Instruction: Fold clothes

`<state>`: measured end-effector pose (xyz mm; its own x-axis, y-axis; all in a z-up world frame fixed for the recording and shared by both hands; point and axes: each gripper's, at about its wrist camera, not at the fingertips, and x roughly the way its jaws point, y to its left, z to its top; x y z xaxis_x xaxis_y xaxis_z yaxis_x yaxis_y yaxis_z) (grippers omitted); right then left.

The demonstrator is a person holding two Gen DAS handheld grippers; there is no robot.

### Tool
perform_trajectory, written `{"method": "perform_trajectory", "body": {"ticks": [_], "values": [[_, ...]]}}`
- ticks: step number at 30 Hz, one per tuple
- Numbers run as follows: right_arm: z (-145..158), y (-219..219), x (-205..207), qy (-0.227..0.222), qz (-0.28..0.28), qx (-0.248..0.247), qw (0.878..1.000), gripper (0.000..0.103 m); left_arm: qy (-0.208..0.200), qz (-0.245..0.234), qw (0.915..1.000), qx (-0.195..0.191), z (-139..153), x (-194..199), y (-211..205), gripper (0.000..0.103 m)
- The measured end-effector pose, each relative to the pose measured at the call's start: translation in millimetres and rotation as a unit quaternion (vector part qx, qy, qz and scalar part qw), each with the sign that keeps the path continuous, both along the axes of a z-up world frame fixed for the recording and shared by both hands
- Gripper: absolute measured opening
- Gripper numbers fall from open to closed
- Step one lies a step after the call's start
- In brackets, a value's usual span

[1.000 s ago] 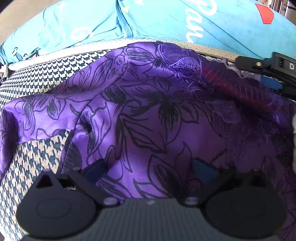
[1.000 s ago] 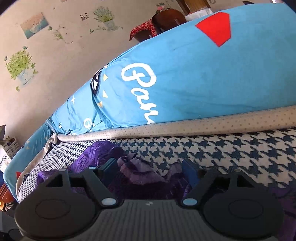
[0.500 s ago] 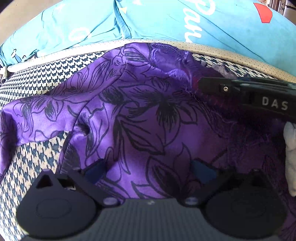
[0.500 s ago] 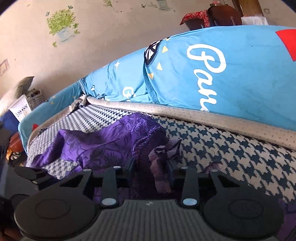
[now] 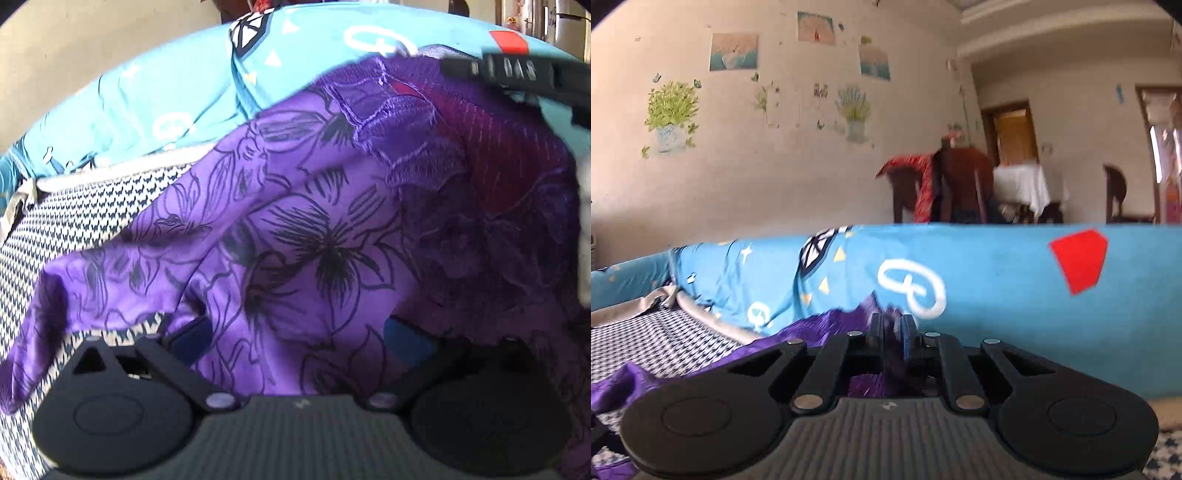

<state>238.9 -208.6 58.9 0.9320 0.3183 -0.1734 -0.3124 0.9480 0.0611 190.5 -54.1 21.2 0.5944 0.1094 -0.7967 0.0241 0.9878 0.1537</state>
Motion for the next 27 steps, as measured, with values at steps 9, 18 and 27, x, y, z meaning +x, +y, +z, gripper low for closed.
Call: {"method": "perform_trajectory", "body": {"ticks": [9,18,27], "values": [[-20.7,-43.8,25.4,0.142,-0.075,0.06,0.985,0.058,0.021,-0.009,0.9996,0.017,-10.7,2.0,-11.8,0.103],[-8.5,-84.6,-0.4,0.182,-0.074,0.004,0.98,0.058,0.028,-0.014,0.9995,-0.003,-7.0,-2.3,-19.1,0.103],[-40.9,-105.9,-14.3,0.235,-0.082,-0.008,0.968,0.058,0.021,-0.023,0.9995,-0.007,-2.4,-5.8,-23.5,0.103]]}}
